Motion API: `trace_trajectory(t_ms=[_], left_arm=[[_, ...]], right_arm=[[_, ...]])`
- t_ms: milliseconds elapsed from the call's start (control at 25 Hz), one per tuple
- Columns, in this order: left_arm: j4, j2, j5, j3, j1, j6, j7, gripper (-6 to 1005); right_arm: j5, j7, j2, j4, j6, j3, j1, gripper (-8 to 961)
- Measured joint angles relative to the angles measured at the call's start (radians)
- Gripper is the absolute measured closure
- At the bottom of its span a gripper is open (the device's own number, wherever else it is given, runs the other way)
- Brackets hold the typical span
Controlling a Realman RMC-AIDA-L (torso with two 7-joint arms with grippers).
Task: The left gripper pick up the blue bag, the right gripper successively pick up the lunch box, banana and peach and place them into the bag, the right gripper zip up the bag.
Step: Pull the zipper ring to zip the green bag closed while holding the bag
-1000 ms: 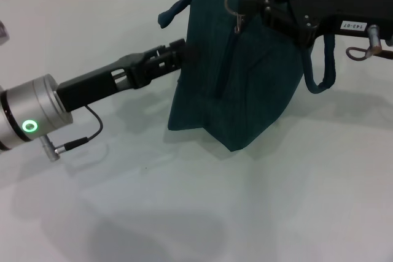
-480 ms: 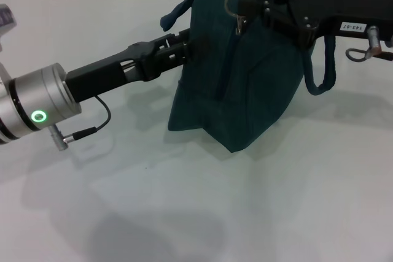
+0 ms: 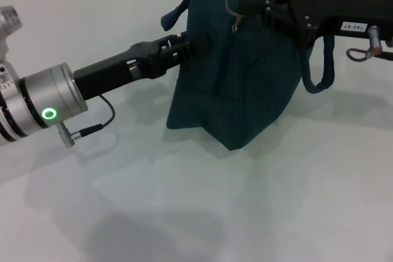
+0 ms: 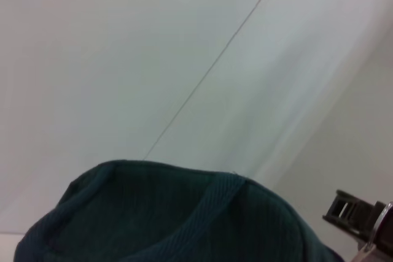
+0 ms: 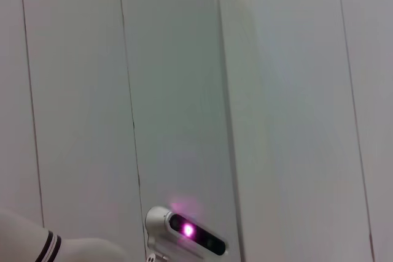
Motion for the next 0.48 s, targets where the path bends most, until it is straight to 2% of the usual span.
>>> trace_trajectory(t_ms=[480], left_arm=[[-0.010,-0.001,-0.032,0.003,0.007,0.046,0.027,691]], right_arm=[[0.000,0.000,0.001,0.003,0.007,0.002,-0.007,941]])
